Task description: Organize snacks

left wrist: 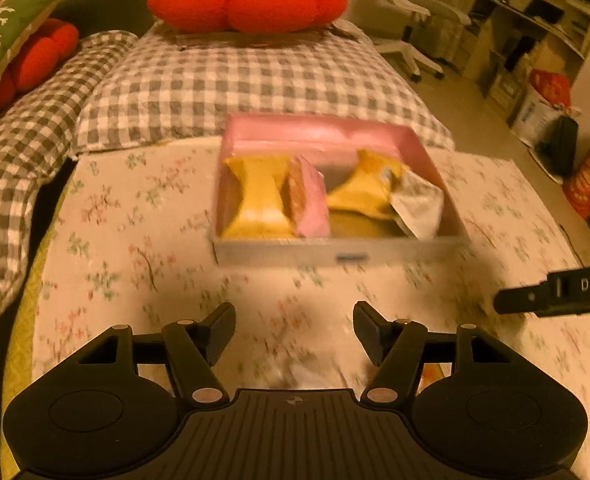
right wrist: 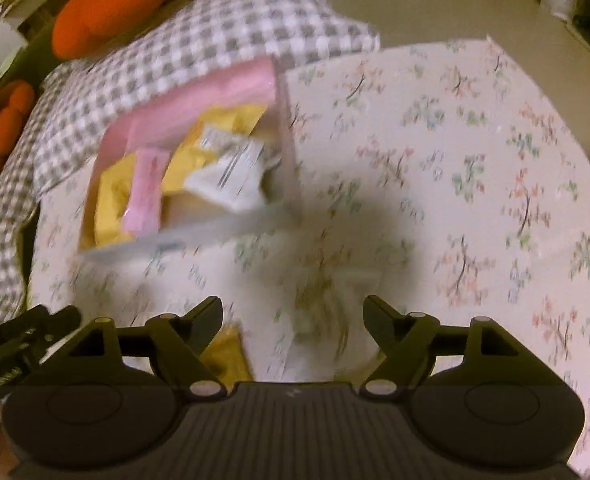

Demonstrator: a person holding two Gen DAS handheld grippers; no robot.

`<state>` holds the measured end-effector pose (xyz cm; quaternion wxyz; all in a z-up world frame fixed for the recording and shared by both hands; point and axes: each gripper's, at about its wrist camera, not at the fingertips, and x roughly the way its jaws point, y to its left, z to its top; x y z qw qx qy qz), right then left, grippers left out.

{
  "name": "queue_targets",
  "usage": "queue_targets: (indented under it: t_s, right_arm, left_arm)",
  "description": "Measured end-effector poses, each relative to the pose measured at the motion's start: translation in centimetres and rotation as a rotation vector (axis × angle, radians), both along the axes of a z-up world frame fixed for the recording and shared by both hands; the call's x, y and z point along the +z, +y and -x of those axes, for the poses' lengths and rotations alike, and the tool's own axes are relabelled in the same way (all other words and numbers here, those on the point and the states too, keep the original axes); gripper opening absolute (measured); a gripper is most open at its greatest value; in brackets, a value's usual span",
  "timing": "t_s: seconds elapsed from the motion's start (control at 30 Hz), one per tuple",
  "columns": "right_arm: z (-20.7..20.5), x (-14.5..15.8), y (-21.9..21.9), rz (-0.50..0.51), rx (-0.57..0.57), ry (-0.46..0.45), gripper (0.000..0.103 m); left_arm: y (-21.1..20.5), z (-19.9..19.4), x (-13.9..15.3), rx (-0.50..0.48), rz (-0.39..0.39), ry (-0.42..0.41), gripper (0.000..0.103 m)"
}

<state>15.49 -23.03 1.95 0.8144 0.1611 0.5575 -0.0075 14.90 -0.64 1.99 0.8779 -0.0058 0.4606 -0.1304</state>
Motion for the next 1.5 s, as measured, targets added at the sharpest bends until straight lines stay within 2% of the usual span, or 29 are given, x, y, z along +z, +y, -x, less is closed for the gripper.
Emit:
queue_targets:
  t_s: [0.1, 0.2, 0.33, 0.5, 0.6, 0.73, 1.03, 1.37, 1.5]
  right_arm:
    - [2.3, 1.5, 1.2, 0.015, 0.041, -0.042, 0.078]
    - [4.1, 2.1, 1.4, 0.01, 0.058, -0.063, 0.082]
    - [5.3, 1.7, 2.2, 0.01, 0.104, -0.046, 0.082]
    - [6.0, 1.1, 2.8, 0.012, 0.131, -0.023, 0.082]
    - [6.7, 0.4, 4.3, -0.006, 0.186, 0.005, 0.084]
    - [7.1, -1.1, 6.8, -0.027, 0.266, 0.057, 0.082]
    - [7.7, -1.6, 8.7, 0.019, 0.326, 0.064, 0.082]
    - [7.2, -2.9, 8.7, 0.029, 0.285, 0.079, 0.081]
    - [7.0, -3.1, 8.5, 0.026, 0.273, 0.084, 0.081]
  left_arm:
    - [-0.2, 1.8, 0.3, -0.032, -0.014, -0.016, 0.07]
    - [-0.4, 3.3, -0.2, -0.047, -0.056, -0.022, 0.07]
    - [-0.2, 5.4, -1.0, -0.068, -0.048, 0.005, 0.07]
    - [-0.2, 7.5, -1.7, -0.078, -0.074, -0.001, 0.071]
    - [-0.5, 8.2, -2.2, -0.095, -0.078, 0.003, 0.071]
    - [-0.2, 8.1, -2.8, -0.072, -0.12, -0.002, 0.071]
    - [0.4, 8.2, -3.3, -0.063, -0.127, 0.008, 0.071]
    - [-0.3, 6.3, -5.8, -0.092, -0.151, 0.032, 0.071]
    - [-0.8, 5.5, -6.8, -0.122, -0.164, 0.012, 0.071]
